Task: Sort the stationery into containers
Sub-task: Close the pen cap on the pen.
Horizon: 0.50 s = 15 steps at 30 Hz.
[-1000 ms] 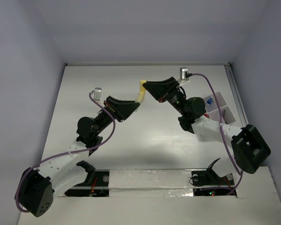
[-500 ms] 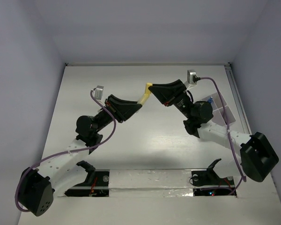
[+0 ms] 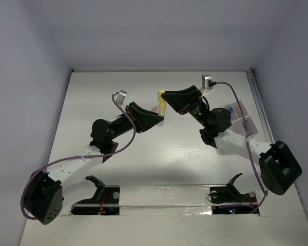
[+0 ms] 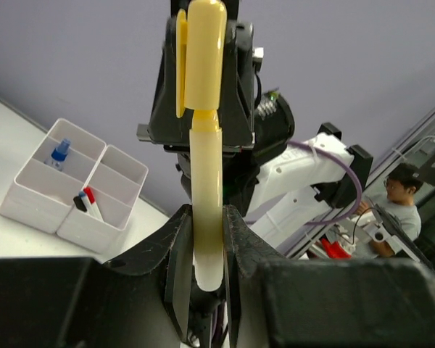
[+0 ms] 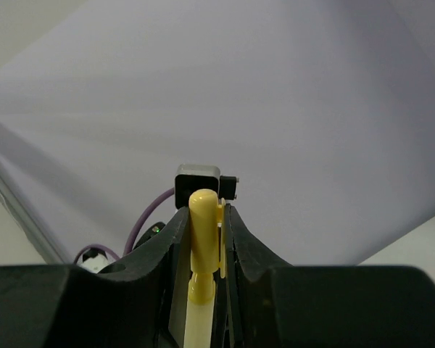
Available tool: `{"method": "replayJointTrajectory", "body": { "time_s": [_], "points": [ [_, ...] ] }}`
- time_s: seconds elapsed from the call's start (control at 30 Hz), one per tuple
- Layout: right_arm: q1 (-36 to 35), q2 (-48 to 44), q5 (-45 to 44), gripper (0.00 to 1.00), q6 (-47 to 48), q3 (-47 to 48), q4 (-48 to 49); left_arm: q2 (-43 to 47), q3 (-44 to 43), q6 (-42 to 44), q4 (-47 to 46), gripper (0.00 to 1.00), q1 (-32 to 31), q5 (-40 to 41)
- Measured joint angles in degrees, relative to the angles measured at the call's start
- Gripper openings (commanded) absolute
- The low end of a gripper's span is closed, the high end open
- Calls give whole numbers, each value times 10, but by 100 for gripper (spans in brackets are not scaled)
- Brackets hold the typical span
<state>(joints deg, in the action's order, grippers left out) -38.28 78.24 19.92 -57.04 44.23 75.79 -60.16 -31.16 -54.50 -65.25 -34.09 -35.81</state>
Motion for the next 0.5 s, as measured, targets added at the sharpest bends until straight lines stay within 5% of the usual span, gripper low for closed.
{"method": "replayJointTrajectory", "body": {
  "time_s": [0.5],
  "points": [
    [-3, 32, 71, 2, -18, 43, -50, 5, -31, 51, 88, 0, -12, 1]
  ]
}}
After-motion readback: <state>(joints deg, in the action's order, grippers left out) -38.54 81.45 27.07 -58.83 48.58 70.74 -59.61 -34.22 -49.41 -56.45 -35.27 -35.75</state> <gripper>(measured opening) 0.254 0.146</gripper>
